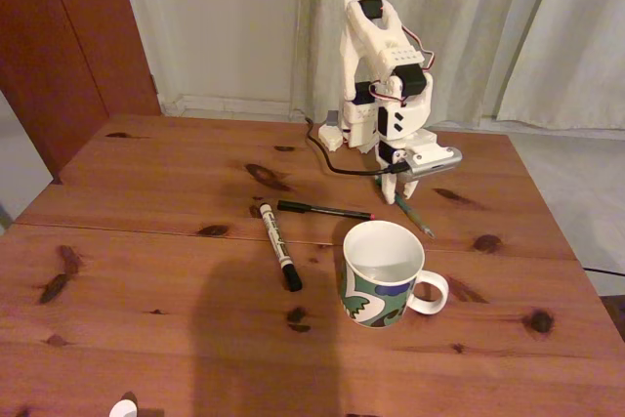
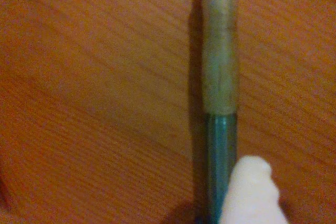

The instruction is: Clean up the desk and place the pens and markers into the cup

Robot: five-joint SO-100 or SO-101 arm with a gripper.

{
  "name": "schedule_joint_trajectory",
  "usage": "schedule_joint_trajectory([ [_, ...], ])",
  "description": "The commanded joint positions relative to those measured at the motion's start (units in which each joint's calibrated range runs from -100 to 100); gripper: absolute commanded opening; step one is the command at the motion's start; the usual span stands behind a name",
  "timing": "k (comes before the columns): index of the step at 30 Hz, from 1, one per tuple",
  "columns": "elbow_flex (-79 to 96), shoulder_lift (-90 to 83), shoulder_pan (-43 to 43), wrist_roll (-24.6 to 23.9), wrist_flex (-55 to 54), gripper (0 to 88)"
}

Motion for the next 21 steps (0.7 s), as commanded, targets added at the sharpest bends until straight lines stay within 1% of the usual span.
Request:
schedule_joint_trajectory([
  [1, -0.22, -0.10, -0.49, 0.42, -1.31, 21.1],
  [4, 0.05, -0.27, -0.74, 0.47, -1.31, 21.1],
  [8, 2.22, -0.76, -2.42, 1.89, -1.31, 21.2],
  [16, 6.01, -0.60, -3.39, 2.10, -1.40, 21.0],
  [21, 10.51, -0.18, -3.23, 2.10, -7.85, 21.0],
])
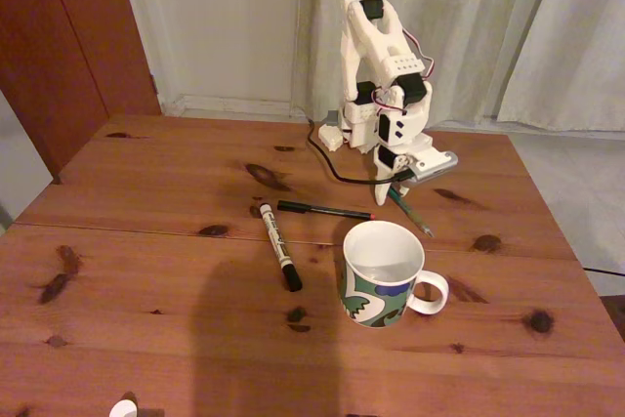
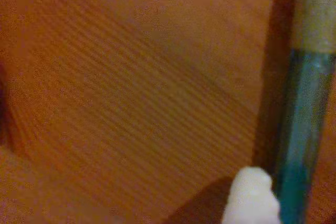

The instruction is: Clean up the desk and place the pens and markers into the cup

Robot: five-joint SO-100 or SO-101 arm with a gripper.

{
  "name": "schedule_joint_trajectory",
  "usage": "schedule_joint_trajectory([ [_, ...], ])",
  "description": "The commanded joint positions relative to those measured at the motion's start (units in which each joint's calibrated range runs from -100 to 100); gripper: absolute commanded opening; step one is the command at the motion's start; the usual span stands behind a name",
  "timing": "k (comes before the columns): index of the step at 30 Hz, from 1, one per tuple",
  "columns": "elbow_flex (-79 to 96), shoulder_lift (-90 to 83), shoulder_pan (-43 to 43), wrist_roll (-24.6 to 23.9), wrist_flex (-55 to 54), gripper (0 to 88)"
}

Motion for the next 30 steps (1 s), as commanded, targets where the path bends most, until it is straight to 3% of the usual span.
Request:
schedule_joint_trajectory([
  [1, 2.77, -0.18, 0.07, 0.34, -5.24, 21.0],
  [9, 4.75, -0.68, 0.07, 0.34, -7.74, 19.1],
  [16, 5.02, -0.68, 0.07, 0.02, -7.83, 0.4],
  [30, -2.91, -4.65, 5.22, 0.23, -8.60, 0.9],
])
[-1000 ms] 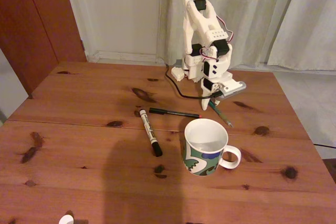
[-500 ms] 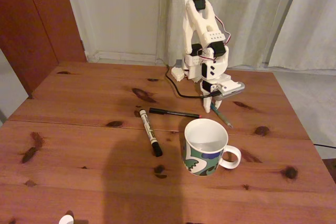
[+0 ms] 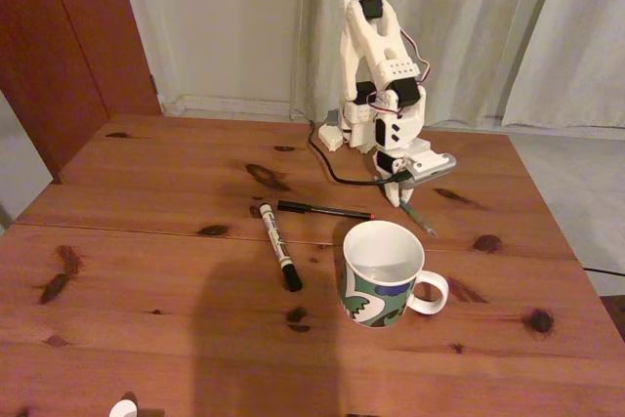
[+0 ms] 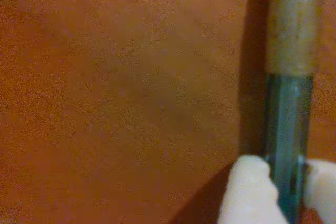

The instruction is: Clean up the desk and place the pens and markers into the cup

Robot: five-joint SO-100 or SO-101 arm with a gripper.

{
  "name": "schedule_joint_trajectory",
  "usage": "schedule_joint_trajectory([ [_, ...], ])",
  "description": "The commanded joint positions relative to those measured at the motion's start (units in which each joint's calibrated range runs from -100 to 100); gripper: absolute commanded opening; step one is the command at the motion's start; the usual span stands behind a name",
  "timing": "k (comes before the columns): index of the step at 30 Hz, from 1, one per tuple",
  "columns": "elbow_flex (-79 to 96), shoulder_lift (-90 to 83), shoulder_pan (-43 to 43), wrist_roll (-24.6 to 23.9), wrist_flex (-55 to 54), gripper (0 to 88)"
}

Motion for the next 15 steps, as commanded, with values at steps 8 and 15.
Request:
schedule_joint_trajectory([
  [8, -13.05, -8.60, 6.46, 0.49, -0.97, 0.9],
  [15, -16.30, -9.93, 8.07, 2.38, -1.05, 0.9],
])
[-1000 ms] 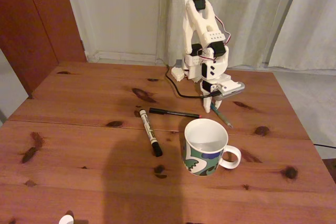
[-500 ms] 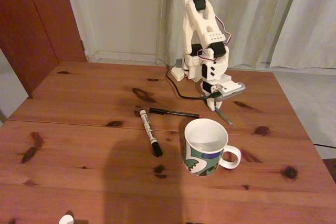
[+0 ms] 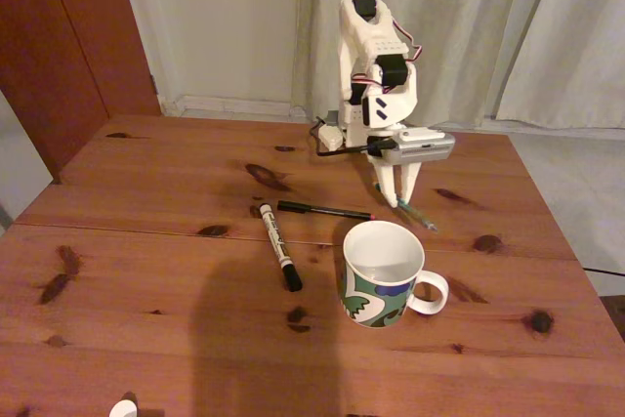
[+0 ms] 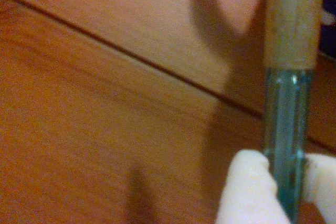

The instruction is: Clean up the desk and place the pens and markers into the cup

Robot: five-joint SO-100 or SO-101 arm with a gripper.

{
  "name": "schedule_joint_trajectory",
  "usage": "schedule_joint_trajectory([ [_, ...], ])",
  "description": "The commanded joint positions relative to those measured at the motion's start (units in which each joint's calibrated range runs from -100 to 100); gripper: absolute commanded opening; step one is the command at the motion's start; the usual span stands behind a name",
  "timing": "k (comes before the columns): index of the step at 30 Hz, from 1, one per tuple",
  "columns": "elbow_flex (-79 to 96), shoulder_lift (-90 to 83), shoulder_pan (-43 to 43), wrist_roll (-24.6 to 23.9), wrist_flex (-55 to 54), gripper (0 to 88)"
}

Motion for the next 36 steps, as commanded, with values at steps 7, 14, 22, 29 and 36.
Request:
schedule_joint_trajectory([
  [7, -14.80, -4.97, 4.05, 0.57, -1.05, 0.9],
  [14, -19.04, -5.14, 6.79, -1.89, -7.59, 0.9],
  [22, -19.04, -2.66, 8.96, -3.72, -23.25, 0.9],
  [29, -20.48, 6.69, 8.96, -4.19, -35.03, 0.9],
  [36, -29.59, 17.78, 9.12, -4.14, -39.08, 0.9],
])
